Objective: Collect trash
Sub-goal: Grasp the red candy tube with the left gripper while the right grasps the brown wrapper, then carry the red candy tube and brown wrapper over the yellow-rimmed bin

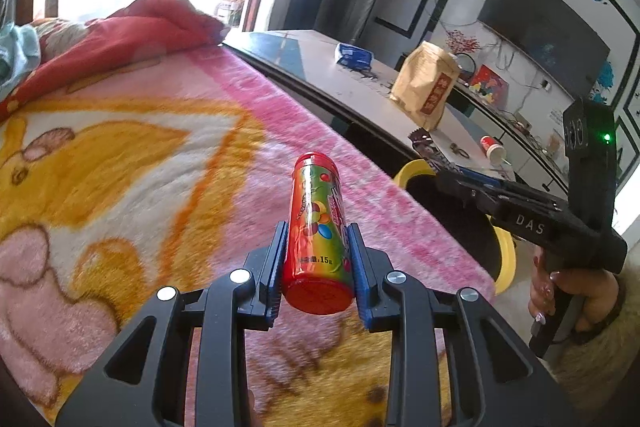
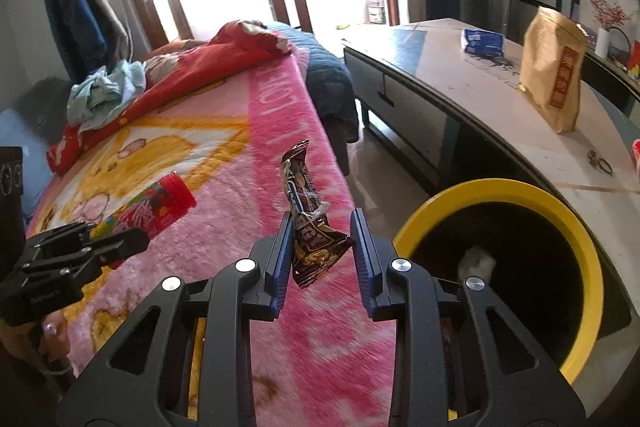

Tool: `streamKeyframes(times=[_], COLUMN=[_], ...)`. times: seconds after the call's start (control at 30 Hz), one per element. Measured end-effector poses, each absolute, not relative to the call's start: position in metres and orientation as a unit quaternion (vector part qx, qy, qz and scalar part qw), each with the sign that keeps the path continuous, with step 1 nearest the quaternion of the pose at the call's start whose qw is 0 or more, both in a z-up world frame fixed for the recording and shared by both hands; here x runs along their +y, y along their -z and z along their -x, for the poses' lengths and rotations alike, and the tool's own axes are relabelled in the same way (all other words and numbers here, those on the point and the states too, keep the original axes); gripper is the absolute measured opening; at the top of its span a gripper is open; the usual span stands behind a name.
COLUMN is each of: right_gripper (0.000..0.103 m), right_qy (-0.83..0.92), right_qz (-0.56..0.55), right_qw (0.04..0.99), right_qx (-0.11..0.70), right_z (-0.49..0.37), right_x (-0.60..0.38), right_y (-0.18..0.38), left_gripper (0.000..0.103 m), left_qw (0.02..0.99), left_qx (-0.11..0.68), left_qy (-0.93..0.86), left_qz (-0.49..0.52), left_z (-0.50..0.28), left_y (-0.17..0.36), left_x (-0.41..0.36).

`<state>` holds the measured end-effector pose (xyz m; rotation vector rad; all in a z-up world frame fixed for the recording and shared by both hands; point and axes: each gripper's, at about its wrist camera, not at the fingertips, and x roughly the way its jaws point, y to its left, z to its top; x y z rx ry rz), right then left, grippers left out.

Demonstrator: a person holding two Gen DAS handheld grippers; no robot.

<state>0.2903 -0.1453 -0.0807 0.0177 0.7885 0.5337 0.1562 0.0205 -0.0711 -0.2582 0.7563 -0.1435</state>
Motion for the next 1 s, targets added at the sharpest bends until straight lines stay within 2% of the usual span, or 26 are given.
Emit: streamKeyframes(times=[1.0], right_gripper=[0.022], right_qy=[-0.125], right_qz=[-0.105], right_qw=[0.909], right_qx=[0.383], right_z=[-0.271], right_x=[-0.271], right_y=[0.091], left_gripper=[0.028], left_qw=[0.917], left_qx=[0.356], left_qy=[0.170], left_qz=[0.053], left_z=[-0.177], left_y=[0.053], left_x=[-0.085])
